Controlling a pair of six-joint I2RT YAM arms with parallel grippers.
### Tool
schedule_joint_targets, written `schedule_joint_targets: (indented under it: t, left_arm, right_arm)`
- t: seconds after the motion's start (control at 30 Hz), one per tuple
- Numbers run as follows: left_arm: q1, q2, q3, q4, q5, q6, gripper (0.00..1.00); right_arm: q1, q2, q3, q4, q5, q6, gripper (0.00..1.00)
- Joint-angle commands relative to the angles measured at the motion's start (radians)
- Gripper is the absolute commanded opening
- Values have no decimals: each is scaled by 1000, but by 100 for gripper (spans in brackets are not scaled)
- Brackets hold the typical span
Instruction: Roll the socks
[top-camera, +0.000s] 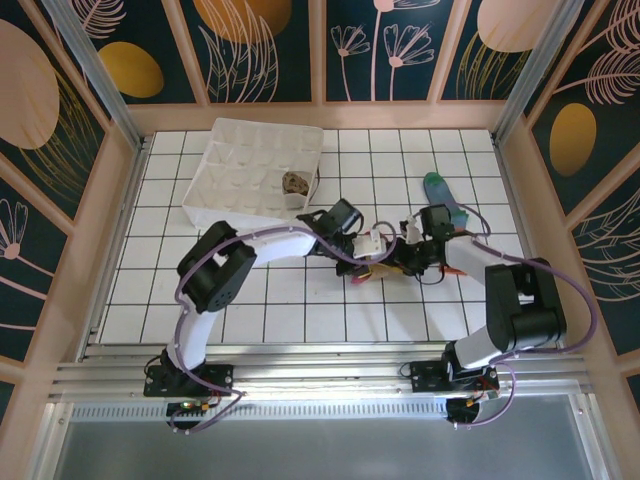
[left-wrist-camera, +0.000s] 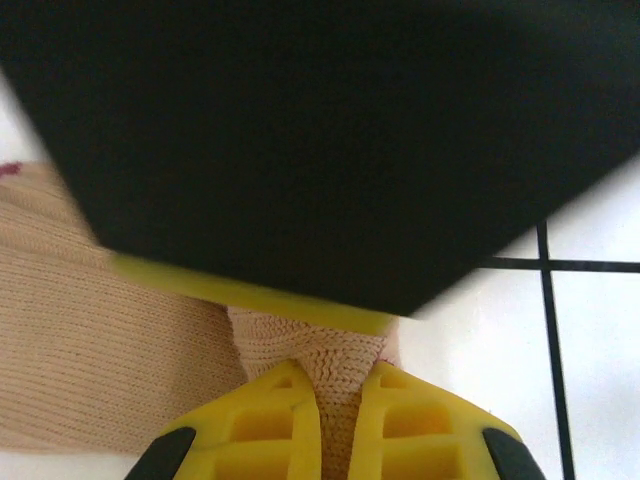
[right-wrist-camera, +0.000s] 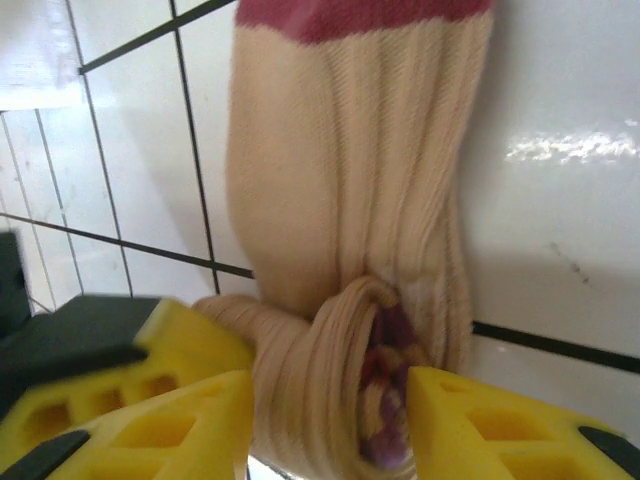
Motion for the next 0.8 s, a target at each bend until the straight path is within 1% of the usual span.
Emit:
schedule_joint_targets:
  t: [0.0,0.13,0.37,0.47,0.57,0.63,0.67,0.73,0.77]
  left_arm:
    - [36,119,67,-263,141,-43,0]
    - [44,154,121,-314,209,-27,0]
    - [46,166,129,-363,240,24,0]
    - [46,168,126,-378,235,33,0]
    - [47,155,113,-352,205,7,0]
    - [47,140,97,-312,172,-25,1]
    - [47,132,85,-287,155,-41,3]
    - [47,96,33,-208,112,-85,11]
    - [47,78,11,-173,95,-97,15]
  right_arm:
    - [5,-42,-52,51,1,40,45]
    - [16,-55,-84,62,31,42,46]
    - [22,-18,-84,84,69,43,47]
    - [62,19,-44,51,98,13,47]
    - [133,81,6,1,116,-17,47]
    - [183,125,23,-15,118,-9,42]
    - [200,141,26,-16,117,-1,38]
    - [227,169,33,-26,133,7,20]
    - [230,177,39,-39,147,7,13]
